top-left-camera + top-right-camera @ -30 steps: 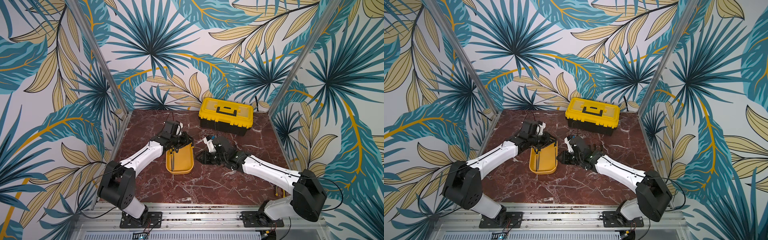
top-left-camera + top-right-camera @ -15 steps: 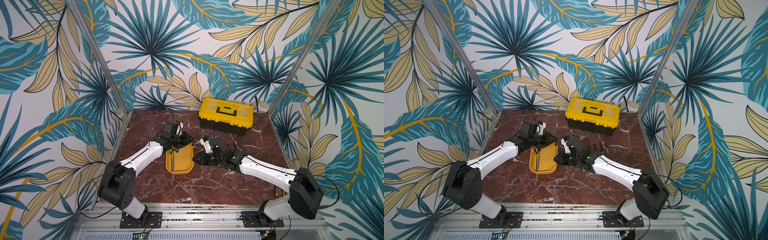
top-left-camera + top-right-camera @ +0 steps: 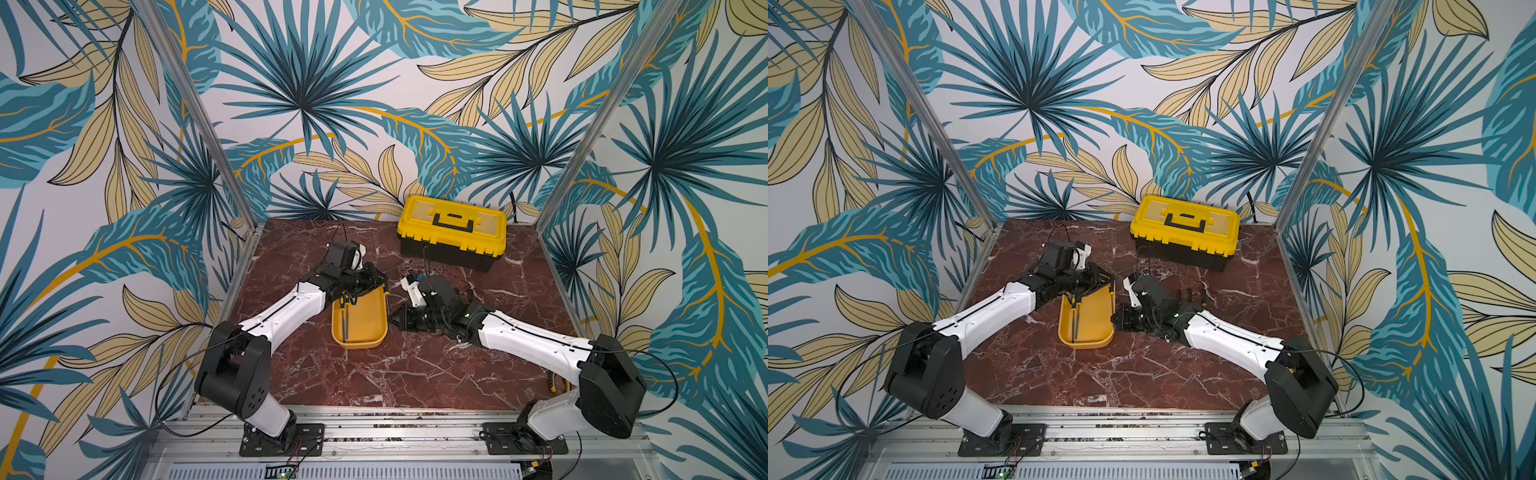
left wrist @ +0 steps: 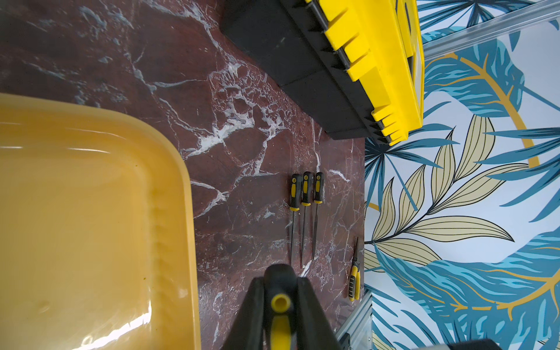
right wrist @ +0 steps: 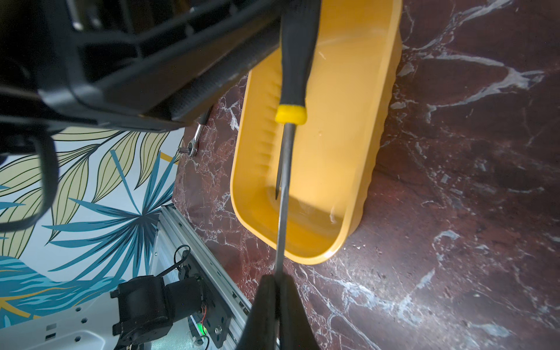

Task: Take the file tool out of the storage box
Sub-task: Pick up the file tool from the storage box.

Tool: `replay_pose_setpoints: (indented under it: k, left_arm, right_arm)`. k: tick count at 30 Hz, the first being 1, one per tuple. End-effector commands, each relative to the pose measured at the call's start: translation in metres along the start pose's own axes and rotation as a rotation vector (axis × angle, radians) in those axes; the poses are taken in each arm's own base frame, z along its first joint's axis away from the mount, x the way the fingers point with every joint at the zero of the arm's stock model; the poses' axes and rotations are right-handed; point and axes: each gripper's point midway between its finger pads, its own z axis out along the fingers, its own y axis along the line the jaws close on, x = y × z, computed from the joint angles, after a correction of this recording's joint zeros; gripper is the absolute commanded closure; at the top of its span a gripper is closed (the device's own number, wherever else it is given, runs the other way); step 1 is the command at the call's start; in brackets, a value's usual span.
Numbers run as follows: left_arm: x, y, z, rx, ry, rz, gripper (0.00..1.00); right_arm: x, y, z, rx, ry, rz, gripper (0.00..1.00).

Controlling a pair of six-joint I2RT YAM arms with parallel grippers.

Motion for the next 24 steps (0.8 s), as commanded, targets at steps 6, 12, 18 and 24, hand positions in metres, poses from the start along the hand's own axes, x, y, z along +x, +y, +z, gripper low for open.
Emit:
replay_pose_setpoints:
  k: [6,12,18,24]
  left_arm:
    - [-0.004,-0.007,-0.007,0.019,-0.022,0.019,0.62]
    - [-0.015,-0.018,-0.019,0.04,-0.046,0.065,0.25]
    - [-0.02,-0.017,-0.036,-0.057,-0.042,0.169,0.0]
    - [-0.017,0.004,-0.055,-0.208,-0.053,0.242,0.0]
  right_arm:
    - [-0.008,0.008,-0.004,-0.005,-0.033,-0.026,0.99]
    - [-0.007,-0.027,-0.012,0.192,-0.044,-0.026,1.0]
    - [-0.003,-0.088,-0.033,0.513,-0.06,-0.09,1.0]
    - [0.007,-0.139,-0.037,0.748,-0.002,-0.162,1.0]
